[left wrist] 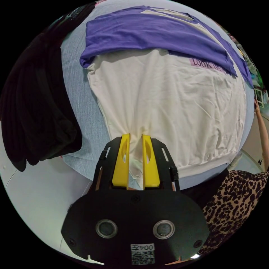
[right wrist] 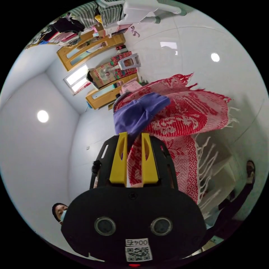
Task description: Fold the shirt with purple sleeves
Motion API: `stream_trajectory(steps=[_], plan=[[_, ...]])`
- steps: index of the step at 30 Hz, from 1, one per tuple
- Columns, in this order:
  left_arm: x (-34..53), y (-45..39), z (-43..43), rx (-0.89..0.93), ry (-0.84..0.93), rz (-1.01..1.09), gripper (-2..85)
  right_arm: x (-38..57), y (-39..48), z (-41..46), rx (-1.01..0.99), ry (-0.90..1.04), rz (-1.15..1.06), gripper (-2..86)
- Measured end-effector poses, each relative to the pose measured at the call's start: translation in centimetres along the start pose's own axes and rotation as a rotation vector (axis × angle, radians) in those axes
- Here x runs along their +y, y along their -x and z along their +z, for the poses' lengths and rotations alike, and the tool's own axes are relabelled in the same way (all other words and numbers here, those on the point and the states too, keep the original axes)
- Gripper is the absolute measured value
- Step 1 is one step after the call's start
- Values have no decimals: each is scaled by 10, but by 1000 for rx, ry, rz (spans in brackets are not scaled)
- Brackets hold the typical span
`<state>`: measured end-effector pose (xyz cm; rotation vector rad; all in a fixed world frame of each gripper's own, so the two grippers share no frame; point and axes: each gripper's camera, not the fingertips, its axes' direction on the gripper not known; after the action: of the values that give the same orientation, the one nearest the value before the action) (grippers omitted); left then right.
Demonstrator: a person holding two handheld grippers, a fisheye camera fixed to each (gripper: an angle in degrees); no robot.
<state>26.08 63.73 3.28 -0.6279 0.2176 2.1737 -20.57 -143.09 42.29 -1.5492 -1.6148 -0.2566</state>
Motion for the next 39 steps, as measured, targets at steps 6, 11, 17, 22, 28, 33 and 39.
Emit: stream_trajectory(steps=[6, 11, 17, 22, 28, 33, 39], plan=[[-3, 1, 1, 13, -13, 52, 73, -4, 37, -18, 129, -6, -2, 82], [-1, 0, 2, 14, -37, 31, 73, 2, 26, -42, 93, -40, 2, 89], [-2, -4, 1, -18, -21, 11, 70, 34, 12, -67, -81, -84, -63, 126], [-4, -6, 0, -35, 7, 11, 68, 39, 11, -7, -128, 42, -75, 139], [1, -3, -2, -44, 13, 4, 66, 39, -20, 63, -103, 57, -45, 123], [8, 1, -4, -57, 14, 22, 65, 57, -40, 112, -81, 37, -70, 49], [25, 17, -6, -20, -22, 25, 64, 138, 1, 152, 27, -165, -275, 6]])
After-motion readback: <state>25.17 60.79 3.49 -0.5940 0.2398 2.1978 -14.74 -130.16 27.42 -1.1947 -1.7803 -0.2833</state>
